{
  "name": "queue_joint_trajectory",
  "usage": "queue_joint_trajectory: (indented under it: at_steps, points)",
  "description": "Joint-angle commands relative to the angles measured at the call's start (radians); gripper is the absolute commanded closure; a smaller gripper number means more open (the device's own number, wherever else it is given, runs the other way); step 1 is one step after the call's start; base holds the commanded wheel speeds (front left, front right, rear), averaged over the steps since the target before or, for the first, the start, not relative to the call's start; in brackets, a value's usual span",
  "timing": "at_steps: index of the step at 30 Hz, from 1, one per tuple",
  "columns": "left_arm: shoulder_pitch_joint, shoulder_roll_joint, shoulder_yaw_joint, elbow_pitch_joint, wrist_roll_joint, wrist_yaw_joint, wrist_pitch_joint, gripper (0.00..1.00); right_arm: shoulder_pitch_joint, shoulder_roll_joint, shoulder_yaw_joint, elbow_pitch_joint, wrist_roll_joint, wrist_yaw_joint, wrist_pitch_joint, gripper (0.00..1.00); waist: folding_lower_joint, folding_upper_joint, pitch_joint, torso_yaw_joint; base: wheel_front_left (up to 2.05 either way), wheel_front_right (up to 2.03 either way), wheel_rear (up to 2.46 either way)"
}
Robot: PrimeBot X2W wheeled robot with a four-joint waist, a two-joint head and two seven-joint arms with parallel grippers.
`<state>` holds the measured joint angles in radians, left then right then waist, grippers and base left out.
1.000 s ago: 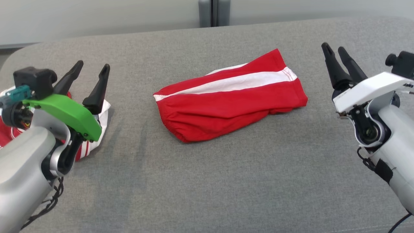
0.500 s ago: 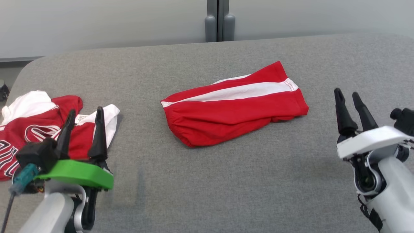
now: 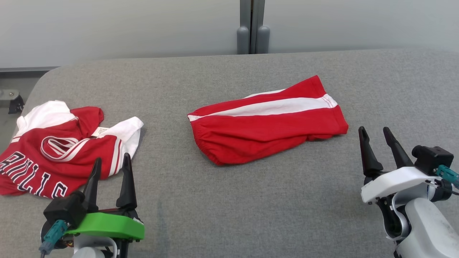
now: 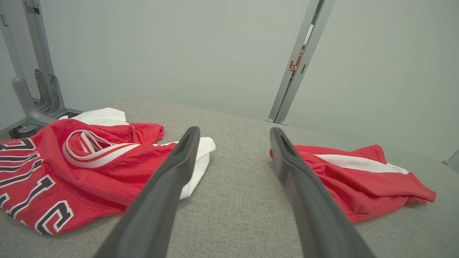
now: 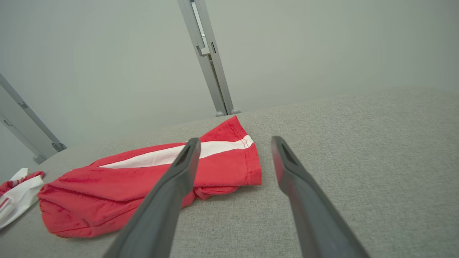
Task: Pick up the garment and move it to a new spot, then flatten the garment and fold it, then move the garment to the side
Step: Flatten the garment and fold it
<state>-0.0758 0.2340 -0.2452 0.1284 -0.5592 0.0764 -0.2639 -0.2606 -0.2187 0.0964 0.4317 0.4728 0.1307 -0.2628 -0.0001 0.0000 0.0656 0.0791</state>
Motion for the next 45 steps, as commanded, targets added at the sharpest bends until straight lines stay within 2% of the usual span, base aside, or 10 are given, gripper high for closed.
queue_joint_trajectory:
  at_steps: [1,8,18,29,35,37,38,39,42,45]
  points:
    - [0.014,-0.011,0.013,0.004,0.015,-0.015,0.0,0.0,-0.019,-0.003,-0.003,0.013,-0.01,0.0,-0.002,0.0,0.0001,0.0,0.003,0.005,0.0,0.0,0.0]
    - [-0.005,-0.08,0.04,0.035,0.093,-0.081,-0.001,0.0,-0.167,-0.048,0.005,0.164,-0.004,0.0,0.019,0.0,0.0001,0.0,0.052,0.054,0.0,0.0,0.0]
    - [-0.054,-0.148,0.067,0.088,0.145,-0.147,-0.001,0.0,-0.441,-0.152,0.1,0.468,0.028,-0.001,0.159,0.0,0.0001,0.0,0.138,0.164,0.0,0.0,0.0]
    - [-0.1,-0.179,0.069,0.132,0.169,-0.181,-0.001,0.0,-0.636,-0.189,0.175,0.75,0.098,-0.001,0.468,0.0,0.0001,0.0,0.195,0.25,0.0,0.0,0.0]
    - [-0.101,-0.183,0.075,0.141,0.171,-0.187,-0.001,0.0,-0.622,-0.156,0.179,0.818,0.165,0.0,0.657,0.0,0.0001,0.0,0.197,0.261,0.0,0.0,0.0]
    - [-0.1,-0.183,0.079,0.141,0.173,-0.189,-0.001,0.0,-0.61,-0.134,0.171,0.802,0.202,0.001,0.678,0.0,0.0001,0.0,0.198,0.259,0.0,0.0,0.0]
    - [-0.099,-0.183,0.081,0.141,0.174,-0.189,-0.001,0.0,-0.606,-0.123,0.168,0.791,0.218,0.003,0.683,0.05,0.0001,0.0,0.198,0.258,0.0,0.0,0.0]
    - [-0.099,-0.184,0.083,0.142,0.174,-0.19,-0.001,0.0,-0.599,-0.111,0.171,0.775,0.238,0.004,0.694,0.36,0.0001,0.0,0.199,0.256,0.0,0.0,0.0]
    - [-0.104,-0.184,0.078,0.143,0.167,-0.188,-0.001,0.0,-0.585,-0.099,0.179,0.732,0.28,0.004,0.692,1.0,0.0001,0.0,0.199,0.25,0.0,0.0,0.0]
    - [-0.11,-0.183,0.072,0.146,0.163,-0.187,-0.001,0.0,-0.579,-0.104,0.193,0.708,0.309,0.002,0.679,1.0,0.0001,0.0,0.196,0.245,0.0,0.0,0.0]
